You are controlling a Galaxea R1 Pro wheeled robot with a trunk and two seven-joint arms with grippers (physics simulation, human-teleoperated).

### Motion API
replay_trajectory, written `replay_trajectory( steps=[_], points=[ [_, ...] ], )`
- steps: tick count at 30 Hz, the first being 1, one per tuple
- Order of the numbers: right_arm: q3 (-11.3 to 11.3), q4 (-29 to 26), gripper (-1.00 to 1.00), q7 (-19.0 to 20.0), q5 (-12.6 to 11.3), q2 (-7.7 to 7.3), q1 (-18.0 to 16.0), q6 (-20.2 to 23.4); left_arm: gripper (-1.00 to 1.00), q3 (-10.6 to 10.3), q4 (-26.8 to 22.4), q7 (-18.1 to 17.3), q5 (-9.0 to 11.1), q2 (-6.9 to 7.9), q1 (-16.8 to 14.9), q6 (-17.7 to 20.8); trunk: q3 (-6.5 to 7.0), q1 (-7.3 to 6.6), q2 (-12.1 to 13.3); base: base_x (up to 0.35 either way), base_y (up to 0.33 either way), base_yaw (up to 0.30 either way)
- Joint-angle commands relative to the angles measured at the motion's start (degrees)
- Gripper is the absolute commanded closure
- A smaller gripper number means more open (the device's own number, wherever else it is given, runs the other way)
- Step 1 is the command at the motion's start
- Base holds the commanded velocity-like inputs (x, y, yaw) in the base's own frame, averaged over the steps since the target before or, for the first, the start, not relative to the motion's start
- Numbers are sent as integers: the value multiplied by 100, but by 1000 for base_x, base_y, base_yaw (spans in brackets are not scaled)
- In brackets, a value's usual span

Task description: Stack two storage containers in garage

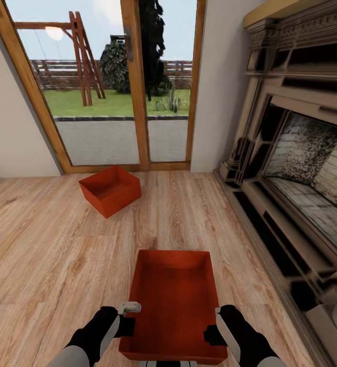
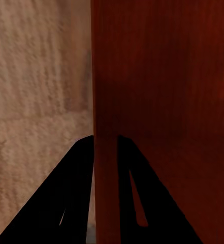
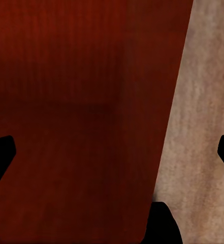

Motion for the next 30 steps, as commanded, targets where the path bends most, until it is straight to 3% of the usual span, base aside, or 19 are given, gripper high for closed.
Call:
replay_trajectory(
  steps=[1, 17, 18, 30],
  points=[
    [21, -6, -100, -54, -60, -4, -2, 17, 100, -9, -14, -6, -4, 1, 0, 29, -5, -1, -2, 0, 0, 0],
    [15, -13, -100, -54, -58, -13, -2, 17, 100, -9, -16, -6, -4, 1, -5, 36, -5, -1, -2, 0, 0, 0],
    [12, -15, -100, -54, -60, -16, -2, 16, 100, 308, -19, -13, -24, 1, -5, 37, -5, -1, -2, 0, 0, 0],
    [12, -15, -100, -54, -60, -16, -2, 14, 100, 395, -27, -40, -32, 1, 1, 37, -5, -1, -2, 0, 0, 0]
  ],
)
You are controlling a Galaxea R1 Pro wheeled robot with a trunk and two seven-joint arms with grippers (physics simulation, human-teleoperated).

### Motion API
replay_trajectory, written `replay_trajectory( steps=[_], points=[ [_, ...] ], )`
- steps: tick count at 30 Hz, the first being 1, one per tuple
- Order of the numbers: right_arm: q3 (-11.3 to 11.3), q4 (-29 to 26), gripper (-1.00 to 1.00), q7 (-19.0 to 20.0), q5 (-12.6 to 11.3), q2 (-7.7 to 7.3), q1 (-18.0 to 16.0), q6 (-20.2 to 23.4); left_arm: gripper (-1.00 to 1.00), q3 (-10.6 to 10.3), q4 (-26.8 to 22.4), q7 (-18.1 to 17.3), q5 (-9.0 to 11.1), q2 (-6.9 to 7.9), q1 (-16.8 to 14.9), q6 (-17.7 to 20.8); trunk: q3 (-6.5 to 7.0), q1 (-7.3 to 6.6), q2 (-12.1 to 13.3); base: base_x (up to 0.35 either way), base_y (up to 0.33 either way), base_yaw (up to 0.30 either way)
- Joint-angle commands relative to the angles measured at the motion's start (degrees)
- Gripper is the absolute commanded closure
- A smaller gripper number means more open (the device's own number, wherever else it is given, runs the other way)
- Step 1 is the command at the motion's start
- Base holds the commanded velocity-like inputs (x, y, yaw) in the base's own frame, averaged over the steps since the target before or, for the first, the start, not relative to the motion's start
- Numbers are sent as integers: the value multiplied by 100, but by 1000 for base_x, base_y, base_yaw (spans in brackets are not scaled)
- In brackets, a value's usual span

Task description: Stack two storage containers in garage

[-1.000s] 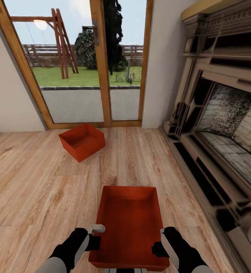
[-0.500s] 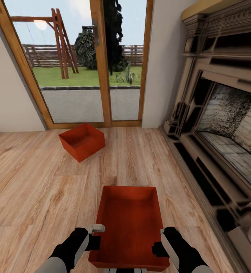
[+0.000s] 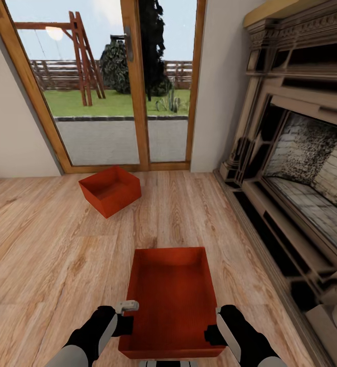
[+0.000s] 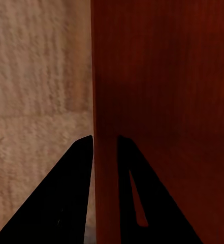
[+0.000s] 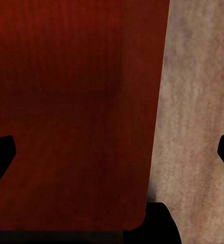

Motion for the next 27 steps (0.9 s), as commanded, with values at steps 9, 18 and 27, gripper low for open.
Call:
replay_trajectory(
  steps=[9, 18, 27],
  points=[
    [21, -6, -100, -53, -60, -3, -1, 16, 100, 42, 2, 5, 11, -4, 0, 34, -5, -1, -1, 0, 0, 0],
    [21, -6, -100, -53, -60, -3, -2, 16, 100, 42, 2, 4, 11, -4, 0, 34, -5, -1, -1, 0, 0, 0],
    [13, -6, -100, -53, -61, -11, -1, 17, 100, 42, 2, 4, 12, -4, 6, 34, -5, -1, -1, 0, 0, 0]
  ],
)
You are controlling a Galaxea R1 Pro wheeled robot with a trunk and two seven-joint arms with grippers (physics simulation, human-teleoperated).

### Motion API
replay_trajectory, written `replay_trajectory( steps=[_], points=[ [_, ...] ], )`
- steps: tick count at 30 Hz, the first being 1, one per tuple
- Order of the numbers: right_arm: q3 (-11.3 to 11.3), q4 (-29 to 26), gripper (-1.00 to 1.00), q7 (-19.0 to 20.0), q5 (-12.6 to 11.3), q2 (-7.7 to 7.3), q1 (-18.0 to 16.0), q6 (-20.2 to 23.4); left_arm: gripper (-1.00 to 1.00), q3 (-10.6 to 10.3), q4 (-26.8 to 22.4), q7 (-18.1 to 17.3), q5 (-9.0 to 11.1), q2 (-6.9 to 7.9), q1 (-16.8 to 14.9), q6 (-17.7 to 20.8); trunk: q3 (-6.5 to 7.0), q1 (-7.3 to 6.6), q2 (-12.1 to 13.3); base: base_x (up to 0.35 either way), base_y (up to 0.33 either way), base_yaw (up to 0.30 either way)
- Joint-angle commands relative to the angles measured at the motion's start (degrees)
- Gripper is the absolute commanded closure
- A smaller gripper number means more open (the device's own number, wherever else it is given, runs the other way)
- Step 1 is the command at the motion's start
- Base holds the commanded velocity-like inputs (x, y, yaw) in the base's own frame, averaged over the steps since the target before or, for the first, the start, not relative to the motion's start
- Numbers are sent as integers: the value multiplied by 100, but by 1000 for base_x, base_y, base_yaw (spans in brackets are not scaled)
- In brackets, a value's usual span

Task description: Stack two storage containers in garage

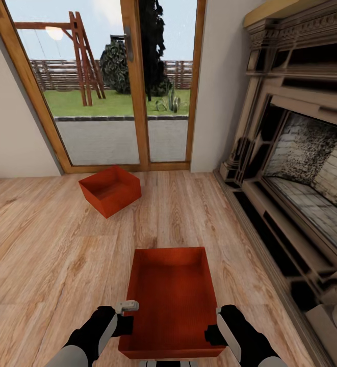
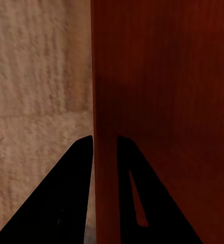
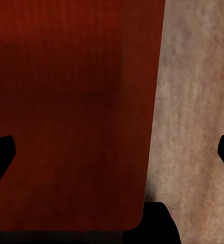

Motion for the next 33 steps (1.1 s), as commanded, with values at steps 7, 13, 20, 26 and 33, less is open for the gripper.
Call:
replay_trajectory(
  steps=[7, 13, 20, 26, 33],
  points=[
    [21, -6, -100, -53, -60, -18, -4, 14, 100, 40, 4, 0, 7, -4, 4, 34, -6, -1, -1, 0, 0, 0],
    [21, -6, -100, -53, -60, -23, -3, 16, 100, 40, 3, -18, 4, -4, 12, 34, -6, -1, -1, 0, 0, 0],
    [21, -5, -100, -53, -60, -30, -4, 14, 100, 33, -4, -485, -5, -4, 13, 34, -6, -1, -1, 0, 0, 0],
    [21, -6, 100, -53, -60, -31, -4, 13, 100, 33, -5, -511, 0, -4, 13, 34, -6, -1, -1, 0, 0, 0],
    [21, -6, 100, -53, -60, -31, -4, 13, 100, 34, -5, -512, 3, -4, 13, 34, -6, -1, -1, 0, 0, 0]
  ],
)
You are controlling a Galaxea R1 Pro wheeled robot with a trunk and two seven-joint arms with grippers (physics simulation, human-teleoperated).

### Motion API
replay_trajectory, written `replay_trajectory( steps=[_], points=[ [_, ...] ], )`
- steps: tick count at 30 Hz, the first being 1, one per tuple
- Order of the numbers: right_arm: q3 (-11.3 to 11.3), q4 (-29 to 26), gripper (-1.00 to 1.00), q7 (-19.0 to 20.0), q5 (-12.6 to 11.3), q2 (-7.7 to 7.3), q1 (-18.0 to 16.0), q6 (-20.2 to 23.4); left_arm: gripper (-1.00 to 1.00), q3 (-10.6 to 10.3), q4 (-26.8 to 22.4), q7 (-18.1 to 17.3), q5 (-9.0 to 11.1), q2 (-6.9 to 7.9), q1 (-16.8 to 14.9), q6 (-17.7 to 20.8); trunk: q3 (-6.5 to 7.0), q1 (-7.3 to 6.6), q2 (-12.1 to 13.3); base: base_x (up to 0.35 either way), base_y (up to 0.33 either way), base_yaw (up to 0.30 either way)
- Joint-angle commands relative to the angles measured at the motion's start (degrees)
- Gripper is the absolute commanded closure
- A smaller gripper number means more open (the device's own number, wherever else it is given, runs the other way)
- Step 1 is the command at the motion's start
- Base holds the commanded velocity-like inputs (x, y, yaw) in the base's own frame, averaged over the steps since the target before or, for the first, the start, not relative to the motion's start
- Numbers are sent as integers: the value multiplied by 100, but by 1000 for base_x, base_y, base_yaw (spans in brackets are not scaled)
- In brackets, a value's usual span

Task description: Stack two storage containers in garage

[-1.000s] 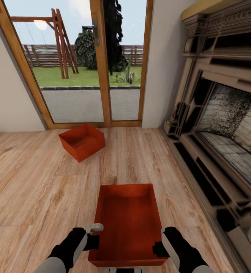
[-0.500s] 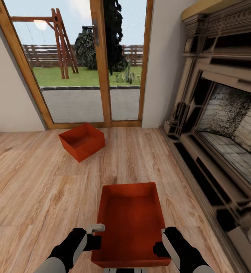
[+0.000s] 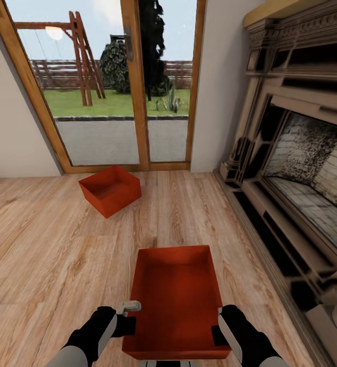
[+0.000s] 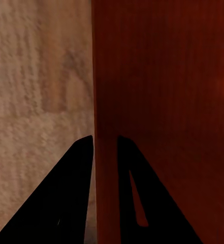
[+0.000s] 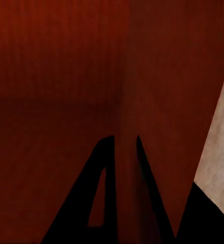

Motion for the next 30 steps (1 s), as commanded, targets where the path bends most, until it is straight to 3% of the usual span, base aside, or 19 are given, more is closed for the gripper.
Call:
replay_trajectory(
  steps=[1, 30],
  points=[
    [24, -8, 100, -37, -437, 15, -2, -62, 100, 13, -6, -18, 98, -11, 1, 38, -5, -1, -2, 0, 0, 0],
    [33, -8, 100, -37, -428, 15, -4, -62, 100, -10, -6, -18, 89, -11, 1, 38, -5, -1, -2, 0, 0, 0]
  ],
)
